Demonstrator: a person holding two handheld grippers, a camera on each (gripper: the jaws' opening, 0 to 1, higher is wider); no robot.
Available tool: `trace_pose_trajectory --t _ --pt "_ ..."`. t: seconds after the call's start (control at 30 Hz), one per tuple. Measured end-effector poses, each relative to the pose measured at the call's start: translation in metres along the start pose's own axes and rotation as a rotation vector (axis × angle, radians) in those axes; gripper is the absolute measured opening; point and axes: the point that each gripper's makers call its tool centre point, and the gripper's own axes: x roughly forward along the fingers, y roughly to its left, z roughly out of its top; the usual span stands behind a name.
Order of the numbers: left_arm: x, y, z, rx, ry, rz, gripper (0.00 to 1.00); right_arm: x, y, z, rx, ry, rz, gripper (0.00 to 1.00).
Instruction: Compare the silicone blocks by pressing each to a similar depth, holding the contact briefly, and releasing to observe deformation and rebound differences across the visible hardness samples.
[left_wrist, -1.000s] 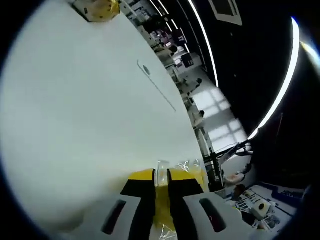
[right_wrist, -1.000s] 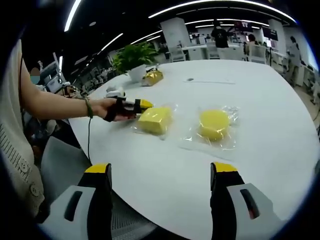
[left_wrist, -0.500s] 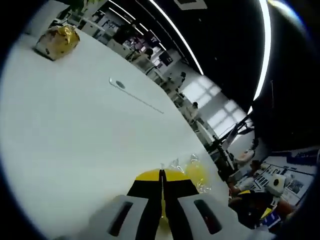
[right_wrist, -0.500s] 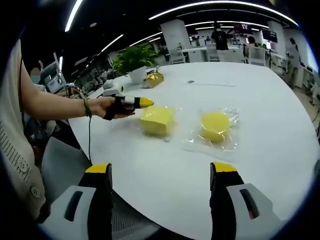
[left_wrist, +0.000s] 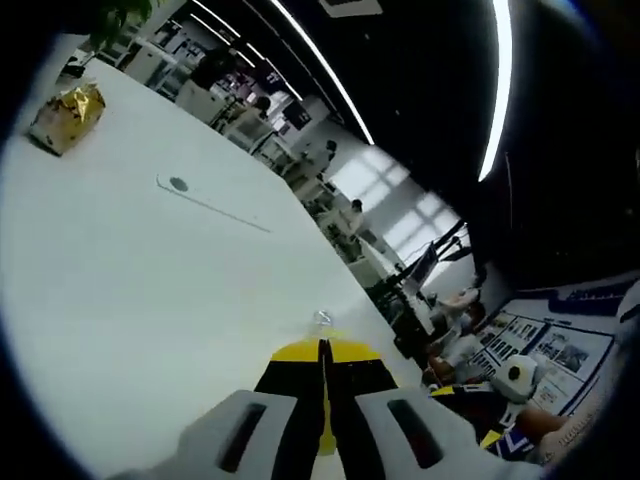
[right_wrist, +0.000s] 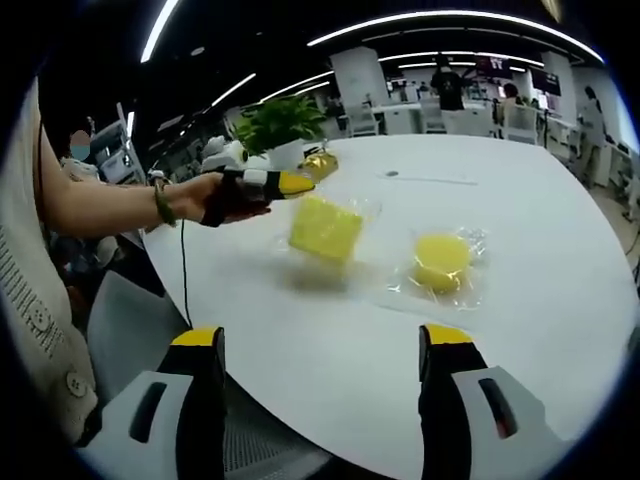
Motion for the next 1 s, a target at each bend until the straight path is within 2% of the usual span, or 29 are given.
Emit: trace_pose_trajectory --t 0.13,0.3,0.47,0.73,1.0 --pt "-0.002 -0.014 0.001 0.009 0.007 -0.038 0.00 -0.002 0.004 0.000 -0.011 -0.003 0.003 0.73" --pt "-0.007 -0.022 0.002 0.049 0.019 -0.041 0.00 -0.005 0.006 0.003 -0.023 -0.020 0.002 0.74" --pt "-0.015 -0.036 0.010 0.068 0.014 -0.057 0.00 -0.009 0.007 0.016 -0.039 -0.062 0.000 0.75" --pt "-0.026 -0.080 0.019 0.160 0.022 -0.122 0.00 -0.011 0.014 0.042 -0.087 -0.149 0.033 0.79" --pt "-0.039 -0.126 0.027 0.202 0.030 -0.213 0.00 -0.007 0.015 0.070 -0.153 -0.169 0.047 0.83"
